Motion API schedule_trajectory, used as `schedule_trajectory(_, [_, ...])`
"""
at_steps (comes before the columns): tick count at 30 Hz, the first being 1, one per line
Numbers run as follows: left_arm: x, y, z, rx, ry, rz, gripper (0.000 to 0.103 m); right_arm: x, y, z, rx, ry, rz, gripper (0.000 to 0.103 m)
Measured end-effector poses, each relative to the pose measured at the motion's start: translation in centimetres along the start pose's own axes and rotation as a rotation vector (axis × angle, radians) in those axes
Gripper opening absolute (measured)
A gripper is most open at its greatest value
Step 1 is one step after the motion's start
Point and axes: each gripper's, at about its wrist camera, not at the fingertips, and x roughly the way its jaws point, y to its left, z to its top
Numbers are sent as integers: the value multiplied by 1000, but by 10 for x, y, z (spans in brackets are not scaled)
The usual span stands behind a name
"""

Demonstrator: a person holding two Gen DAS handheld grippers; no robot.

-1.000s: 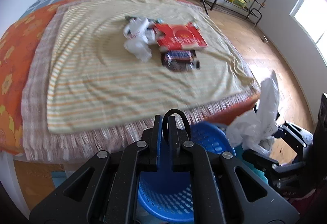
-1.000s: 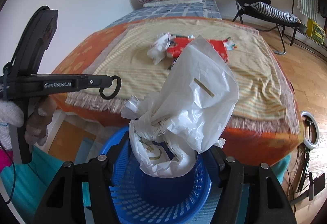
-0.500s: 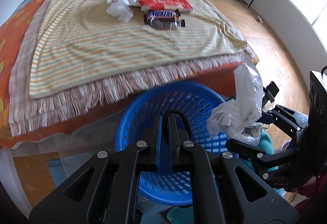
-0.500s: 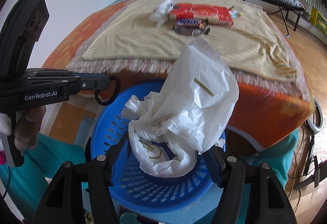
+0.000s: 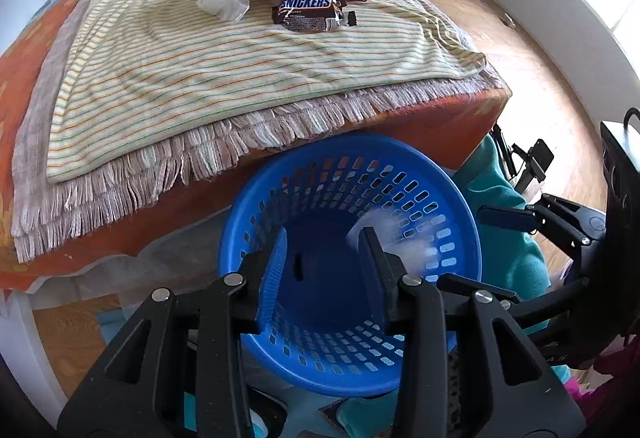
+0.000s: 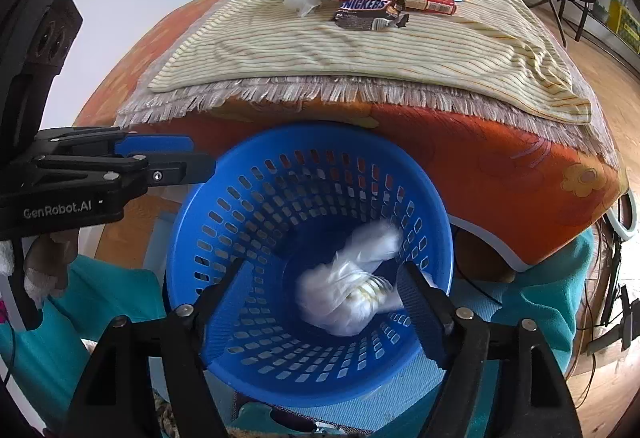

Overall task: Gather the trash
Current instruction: 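Carry the white bag with the right gripper over the blue basket and release, then move the right gripper back to the red tissue box on the blanket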

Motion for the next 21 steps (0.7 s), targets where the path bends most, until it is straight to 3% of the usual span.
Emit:
schedule_trajectory(4, [2, 0, 0, 3, 5, 6, 51, 0, -3, 1, 11, 0, -3, 84])
schedule_trajectory(9, [2, 2, 1, -9, 4, 13, 54, 1, -7, 1, 28, 9, -4, 84])
schedule_trajectory(11, [2, 4, 2, -19, 0, 11, 64, 2, -9, 2, 35, 15, -2, 85])
schedule_trajectory(21, [-5, 11, 10, -50, -22, 20, 64, -1, -15, 10, 56, 10, -21, 85])
